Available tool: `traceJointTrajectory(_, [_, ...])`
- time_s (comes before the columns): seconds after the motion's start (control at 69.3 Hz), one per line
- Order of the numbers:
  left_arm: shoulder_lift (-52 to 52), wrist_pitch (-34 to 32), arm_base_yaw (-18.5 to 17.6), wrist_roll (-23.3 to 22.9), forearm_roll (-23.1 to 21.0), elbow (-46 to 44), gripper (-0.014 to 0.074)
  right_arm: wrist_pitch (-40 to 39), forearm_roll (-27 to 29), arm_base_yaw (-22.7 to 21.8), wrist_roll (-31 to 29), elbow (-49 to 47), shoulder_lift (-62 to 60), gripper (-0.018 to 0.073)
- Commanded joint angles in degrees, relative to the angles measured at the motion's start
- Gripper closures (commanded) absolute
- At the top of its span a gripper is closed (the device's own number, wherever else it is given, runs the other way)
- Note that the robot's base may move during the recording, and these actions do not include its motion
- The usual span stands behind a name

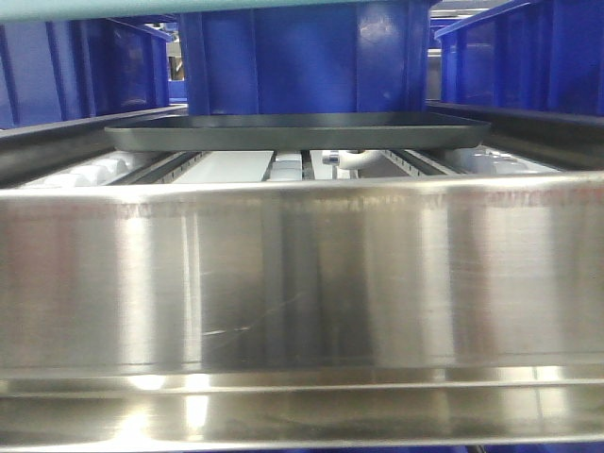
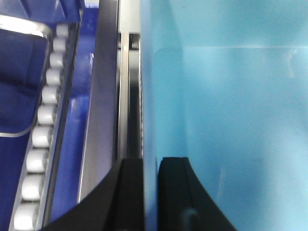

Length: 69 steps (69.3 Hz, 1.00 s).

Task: Move two blue bins to right shelf middle
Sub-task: 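Pull the held teal bin back out of the shelf slot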

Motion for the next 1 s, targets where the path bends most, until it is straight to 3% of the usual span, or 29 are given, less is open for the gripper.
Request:
traceJointTrajectory(0.0, [-1.08,-5.86,-0.33,0.07,-1.80,-1.01,0.0707,-8.53,1.02,0.45,-0.30,-1.10,-0.97,0.0721])
traceJointTrajectory(0.303, [-1.08,-10.97,-0.33,0.07,-1.80,-1.01,0.0707,-13.62,1.02,0.45,-0.30,-1.10,-0.97,0.0721])
traceJointTrajectory(0.981, [-1.08,-17.96,-0.33,0.07,-0.39,-1.01,0.0707,-13.62,1.02,0.45,-0.30,-1.10,-0.97,0.0721])
